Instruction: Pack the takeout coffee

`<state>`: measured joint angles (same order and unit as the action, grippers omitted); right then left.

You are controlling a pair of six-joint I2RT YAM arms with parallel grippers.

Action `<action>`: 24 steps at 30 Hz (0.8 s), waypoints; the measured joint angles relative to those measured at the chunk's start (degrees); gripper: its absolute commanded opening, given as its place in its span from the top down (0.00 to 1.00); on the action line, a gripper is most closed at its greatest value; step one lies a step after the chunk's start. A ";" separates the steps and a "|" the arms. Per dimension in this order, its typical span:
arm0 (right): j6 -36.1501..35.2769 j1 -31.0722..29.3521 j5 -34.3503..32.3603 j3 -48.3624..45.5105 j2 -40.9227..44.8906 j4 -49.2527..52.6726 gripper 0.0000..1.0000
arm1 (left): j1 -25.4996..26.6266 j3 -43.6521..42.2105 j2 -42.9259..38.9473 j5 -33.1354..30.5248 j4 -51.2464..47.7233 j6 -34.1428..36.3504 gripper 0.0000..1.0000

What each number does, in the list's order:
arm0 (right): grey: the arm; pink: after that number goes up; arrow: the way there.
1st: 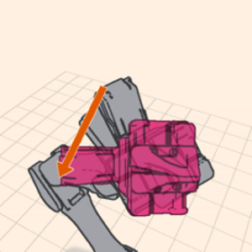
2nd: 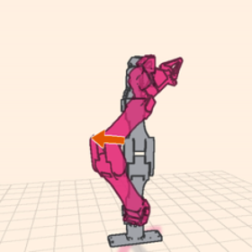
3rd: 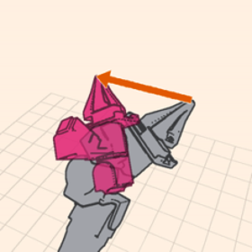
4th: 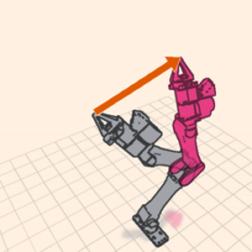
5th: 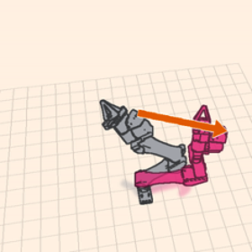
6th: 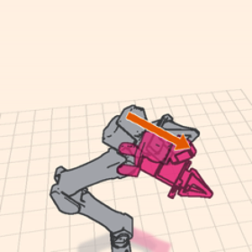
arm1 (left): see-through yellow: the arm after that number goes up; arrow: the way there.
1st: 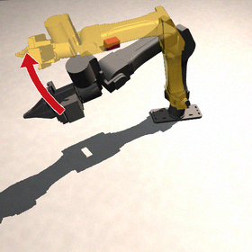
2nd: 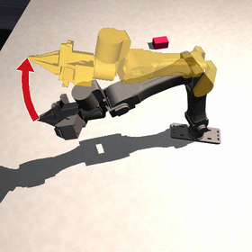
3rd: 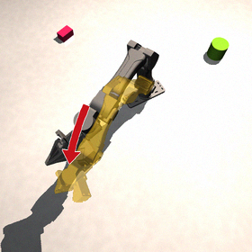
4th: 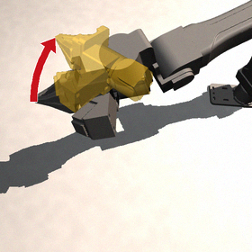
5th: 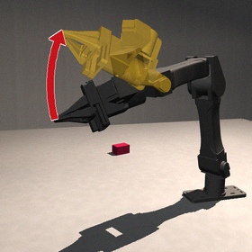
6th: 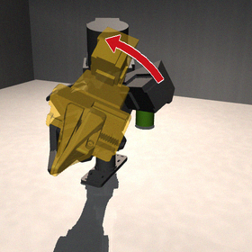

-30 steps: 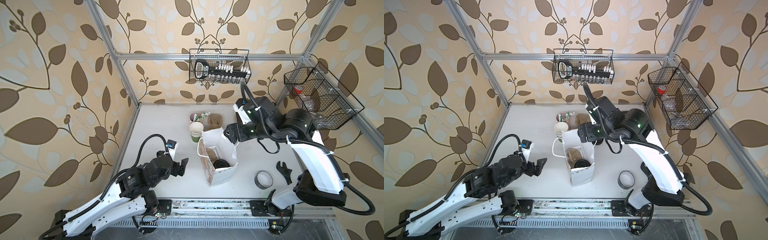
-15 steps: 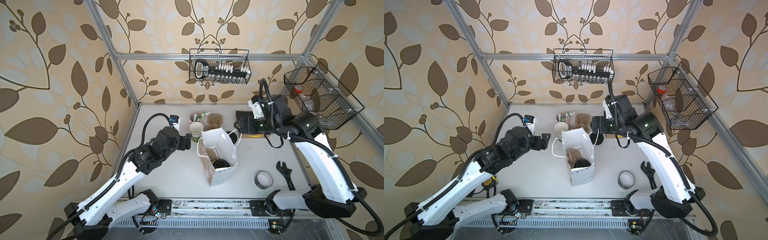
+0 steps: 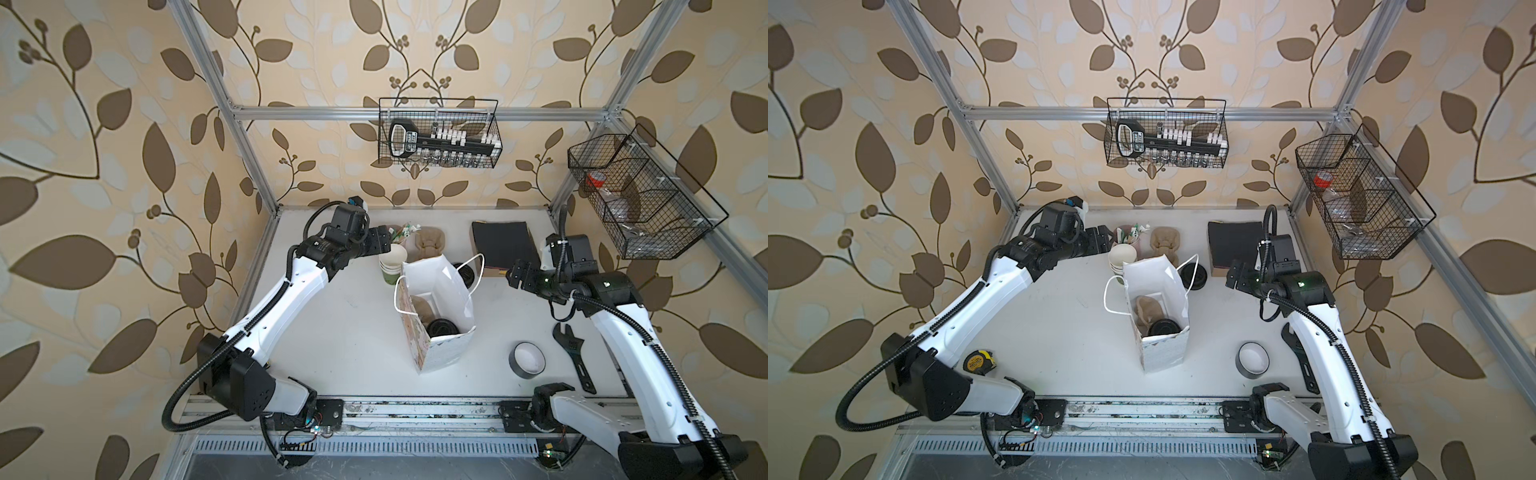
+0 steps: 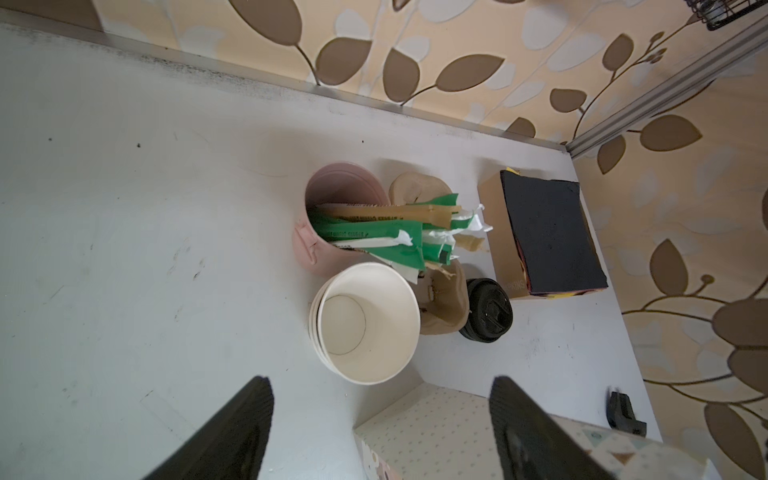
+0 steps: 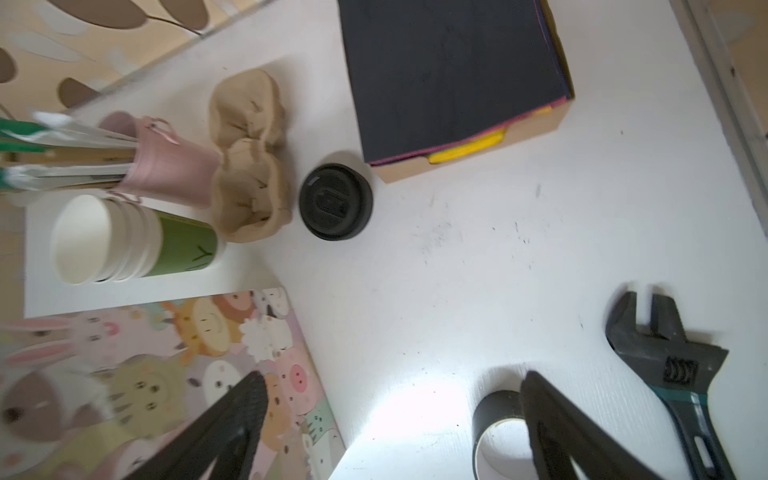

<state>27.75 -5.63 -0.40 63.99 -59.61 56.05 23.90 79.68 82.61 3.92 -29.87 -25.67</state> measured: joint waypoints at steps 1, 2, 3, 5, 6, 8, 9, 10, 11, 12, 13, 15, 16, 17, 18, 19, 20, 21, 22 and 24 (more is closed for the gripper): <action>0.31 0.59 0.46 -2.36 0.33 -0.94 0.04 | -0.04 0.90 1.20 0.44 0.07 -0.13 0.23; 0.66 1.11 1.09 -4.70 0.57 -1.86 0.04 | -0.39 1.92 2.58 0.85 0.33 -0.24 0.27; 0.96 1.51 1.57 -6.64 0.68 -2.75 0.04 | -0.52 2.73 3.89 1.38 0.61 -0.37 0.29; 1.62 1.68 2.38 -9.31 0.76 -4.15 0.05 | -1.05 4.15 6.23 2.38 1.01 -0.44 0.31; 1.95 1.68 2.82 -10.58 0.85 -5.18 0.05 | -1.31 4.59 7.21 2.99 1.29 -0.50 0.32; 2.27 1.68 3.41 -12.44 1.14 -6.67 0.05 | -2.01 5.25 8.85 3.65 1.53 -0.68 0.36; 2.47 1.68 3.65 -13.31 1.27 -7.34 0.05 | -2.34 5.64 9.66 3.89 1.49 -0.83 0.38; 2.69 1.68 3.85 -14.05 1.42 -8.00 0.05 | -2.64 6.16 10.38 4.17 1.40 -0.90 0.40; 2.71 1.68 4.07 -14.80 1.53 -8.57 0.05 | -2.64 6.93 11.21 4.42 1.33 -0.92 0.42; 2.75 1.66 4.15 -15.45 1.62 -9.05 0.05 | -2.95 7.85 12.09 4.61 1.18 -0.87 0.43; 2.82 1.66 4.31 -15.96 1.70 -9.42 0.05 | -3.02 8.61 12.79 4.66 1.14 -0.81 0.44; 2.91 1.68 4.52 -16.65 1.81 -10.03 0.05 | -3.34 9.79 13.99 4.79 1.25 -0.74 0.47; 2.91 1.66 4.66 -16.85 1.86 -10.29 0.05 | -3.37 10.14 14.38 4.90 1.22 -0.81 0.50; 2.91 1.64 4.76 -16.96 1.88 -10.56 0.05 | -3.37 10.27 14.62 4.98 1.29 -0.79 0.52; 2.91 1.57 4.94 -17.14 1.92 -11.02 0.05 | -3.37 10.36 14.84 5.11 1.25 -0.76 0.53; 2.93 1.46 4.96 -17.33 2.01 -11.32 0.05 | -3.37 10.49 15.08 5.20 1.18 -0.81 0.55; 2.91 1.31 4.96 -17.51 2.05 -11.52 0.05 | -3.37 10.64 15.28 5.31 1.22 -0.81 0.58; 2.91 1.07 4.96 -17.64 2.08 -11.69 0.05 | -3.37 10.88 15.54 5.68 1.25 -0.85 0.59; 2.91 0.83 4.96 -17.70 2.08 -11.78 0.05 | -3.37 11.21 15.87 6.14 1.11 -0.81 0.60; 2.91 0.55 4.96 -17.81 2.08 -11.91 0.05 | -3.37 11.91 16.52 6.58 1.07 -0.74 0.60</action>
<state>30.65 -5.08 4.56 46.17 -57.54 44.14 20.53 91.59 99.13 10.50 -28.80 -26.41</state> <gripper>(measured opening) 0.953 0.401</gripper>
